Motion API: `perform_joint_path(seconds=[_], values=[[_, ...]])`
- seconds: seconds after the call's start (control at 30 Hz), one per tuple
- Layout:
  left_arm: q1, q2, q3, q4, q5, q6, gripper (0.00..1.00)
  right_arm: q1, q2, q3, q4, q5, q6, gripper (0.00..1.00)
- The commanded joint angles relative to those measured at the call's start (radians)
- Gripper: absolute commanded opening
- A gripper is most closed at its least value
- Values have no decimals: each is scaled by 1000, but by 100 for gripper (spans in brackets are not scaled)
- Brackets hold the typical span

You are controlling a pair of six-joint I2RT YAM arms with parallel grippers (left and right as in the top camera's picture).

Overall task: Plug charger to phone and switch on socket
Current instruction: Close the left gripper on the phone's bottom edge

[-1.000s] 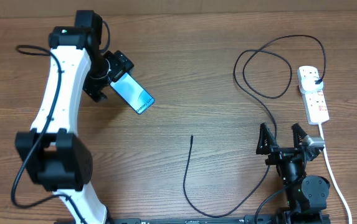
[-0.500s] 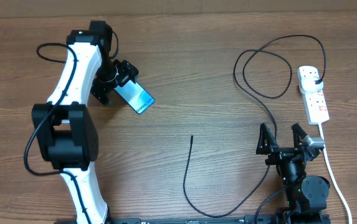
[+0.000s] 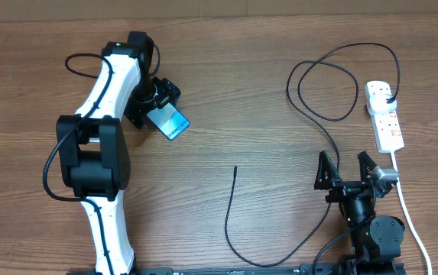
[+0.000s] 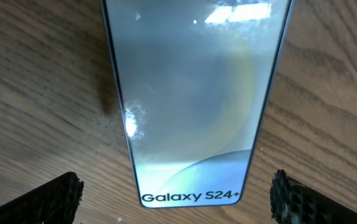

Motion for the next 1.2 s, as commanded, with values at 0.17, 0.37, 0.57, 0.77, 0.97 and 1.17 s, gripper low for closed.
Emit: perform_joint_path(seconds=[0.17,0.37,0.57,0.77,0.97,1.17], values=[[-14,11,21,14,-73,-39,100,5,-10,-10,5,13,-6,100],[-14,11,21,12,-106,-103,100,5,-10,-10,5,13,-6,100],[-14,12,21,28,-99,-102,100,5,-10,-10,6,13,-6,100],[-14,12,21,51,-88,-102,100,5,-10,-10,6,13,-6,100],[-14,13,20,42,-88,-102,100,5,-10,-10,6,13,-6,100],[-16,26,20,43,-88,-103,100,5,-10,-10,5,13,-6,100]])
